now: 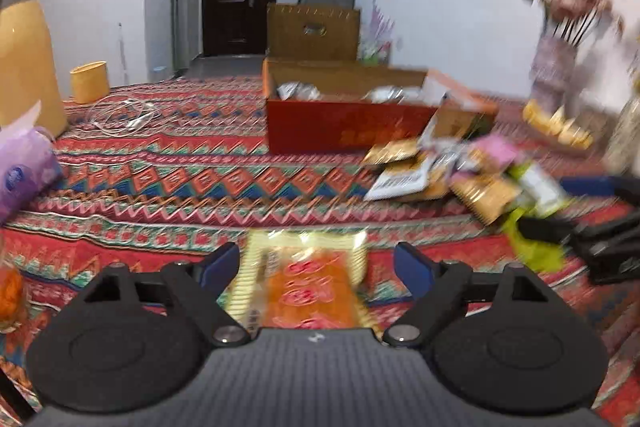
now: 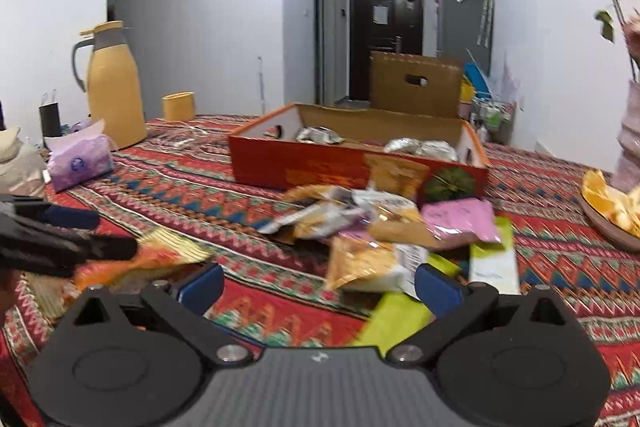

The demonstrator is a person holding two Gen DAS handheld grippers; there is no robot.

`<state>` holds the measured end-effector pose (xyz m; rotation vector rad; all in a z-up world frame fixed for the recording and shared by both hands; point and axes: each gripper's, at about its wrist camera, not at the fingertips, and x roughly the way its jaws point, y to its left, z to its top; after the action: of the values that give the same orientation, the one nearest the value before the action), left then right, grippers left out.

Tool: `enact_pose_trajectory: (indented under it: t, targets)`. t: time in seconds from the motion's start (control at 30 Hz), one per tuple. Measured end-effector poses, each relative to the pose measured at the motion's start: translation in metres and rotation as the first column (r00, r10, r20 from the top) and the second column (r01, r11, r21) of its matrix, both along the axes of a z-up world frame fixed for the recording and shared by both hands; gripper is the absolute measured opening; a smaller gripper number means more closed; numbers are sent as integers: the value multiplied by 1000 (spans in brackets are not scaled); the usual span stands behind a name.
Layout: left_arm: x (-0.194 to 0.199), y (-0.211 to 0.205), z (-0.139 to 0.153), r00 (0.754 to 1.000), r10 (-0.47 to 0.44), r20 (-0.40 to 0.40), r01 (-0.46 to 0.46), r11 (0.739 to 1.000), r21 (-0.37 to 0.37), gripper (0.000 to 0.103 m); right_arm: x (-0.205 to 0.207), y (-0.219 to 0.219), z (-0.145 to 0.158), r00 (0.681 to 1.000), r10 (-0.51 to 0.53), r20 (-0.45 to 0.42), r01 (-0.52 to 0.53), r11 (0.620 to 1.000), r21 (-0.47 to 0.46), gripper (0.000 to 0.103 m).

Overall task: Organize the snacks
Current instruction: 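Lift the orange bag with the left tool while the right tool grasps a cracker packet, then carry both packets over the open box and release them inside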

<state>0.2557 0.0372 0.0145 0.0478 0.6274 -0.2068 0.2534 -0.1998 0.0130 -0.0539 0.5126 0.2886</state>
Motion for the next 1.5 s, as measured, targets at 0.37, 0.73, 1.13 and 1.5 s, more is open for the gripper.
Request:
enact_pose_trajectory:
  t: [0.37, 0.73, 1.13, 1.5]
  targets:
    - [12, 17, -20, 990, 21, -136, -33, 995, -92, 42, 28, -18, -8, 992, -117, -45, 118, 993, 20, 96]
    - [-15, 52, 35, 993, 113, -18, -115, 968, -222, 39, 74, 1, -34, 990, -117, -81, 106, 986, -126, 71]
    - [-21, 10, 45, 998, 55, -26, -59, 981, -183, 39, -9, -33, -11, 995, -91, -35, 91, 996, -20, 61]
    - [-13, -35, 48, 1000, -8, -13, 6, 989, -145, 39, -33, -78, -8, 990, -135, -41, 136, 990, 38, 61]
